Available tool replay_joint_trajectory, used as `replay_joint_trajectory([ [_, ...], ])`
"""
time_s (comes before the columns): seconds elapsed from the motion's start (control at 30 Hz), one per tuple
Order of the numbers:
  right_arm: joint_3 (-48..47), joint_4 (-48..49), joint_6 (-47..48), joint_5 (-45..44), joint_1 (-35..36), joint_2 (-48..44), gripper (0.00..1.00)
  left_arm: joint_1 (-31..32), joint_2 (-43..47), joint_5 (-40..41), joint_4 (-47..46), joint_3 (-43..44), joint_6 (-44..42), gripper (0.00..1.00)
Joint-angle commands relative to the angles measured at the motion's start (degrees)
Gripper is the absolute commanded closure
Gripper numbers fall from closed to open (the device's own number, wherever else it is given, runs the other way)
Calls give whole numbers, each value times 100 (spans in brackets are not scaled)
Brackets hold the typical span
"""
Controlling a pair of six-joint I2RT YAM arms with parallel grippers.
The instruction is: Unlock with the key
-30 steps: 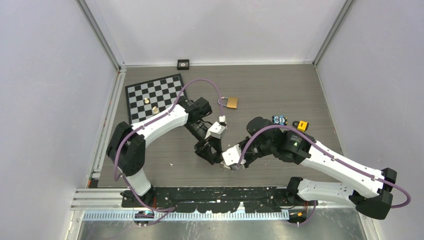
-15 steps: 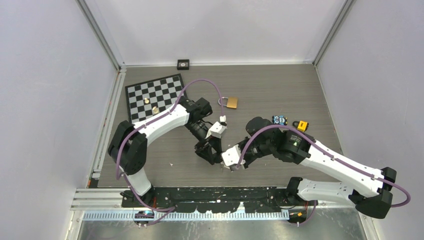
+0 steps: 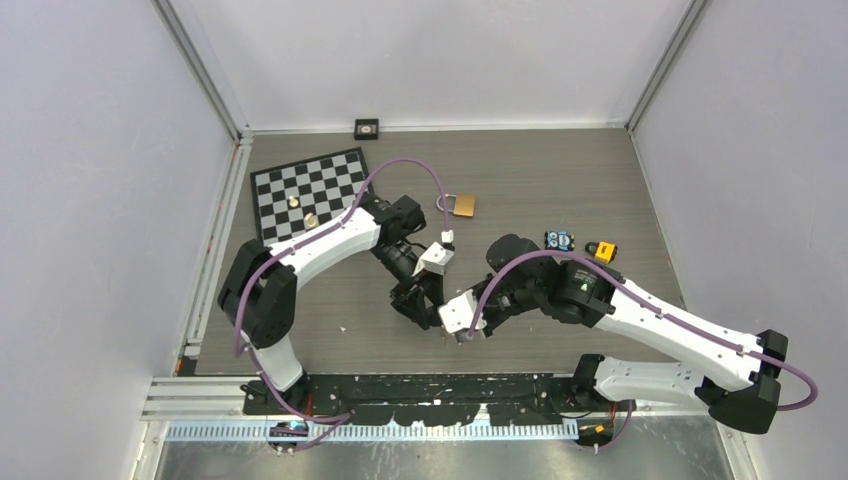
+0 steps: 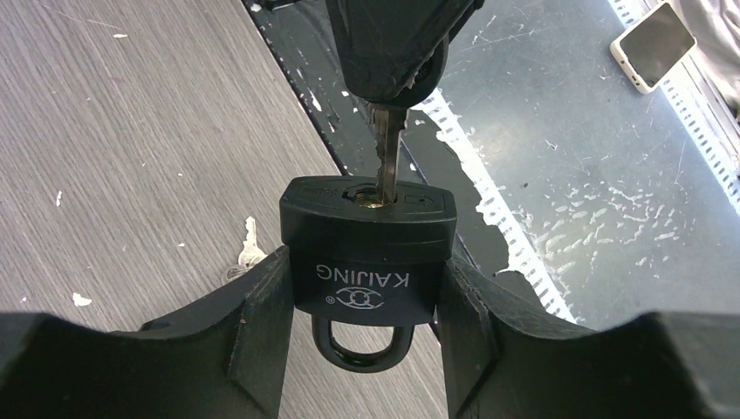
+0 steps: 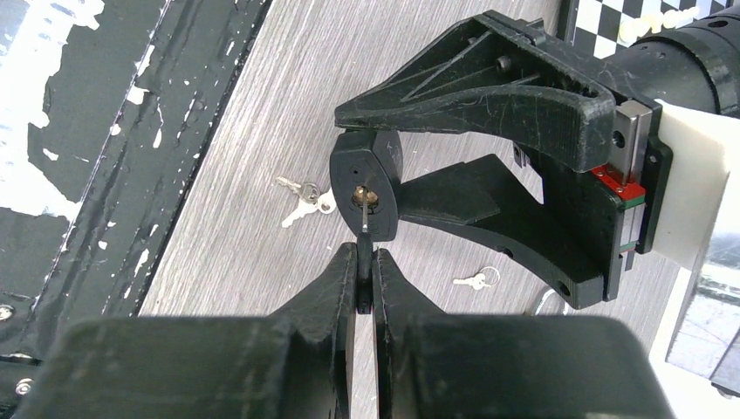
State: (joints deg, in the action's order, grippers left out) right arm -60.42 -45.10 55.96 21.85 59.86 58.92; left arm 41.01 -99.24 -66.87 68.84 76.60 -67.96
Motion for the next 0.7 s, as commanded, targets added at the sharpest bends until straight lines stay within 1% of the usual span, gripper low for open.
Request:
replay_joint_trajectory([
  [0.0, -31, 199, 124, -67, 35, -3, 99, 29, 131, -520, 162, 229, 11, 100],
  [0.67, 198, 344, 143, -31, 43, -25, 100, 29, 133, -617, 154, 217, 11, 100],
])
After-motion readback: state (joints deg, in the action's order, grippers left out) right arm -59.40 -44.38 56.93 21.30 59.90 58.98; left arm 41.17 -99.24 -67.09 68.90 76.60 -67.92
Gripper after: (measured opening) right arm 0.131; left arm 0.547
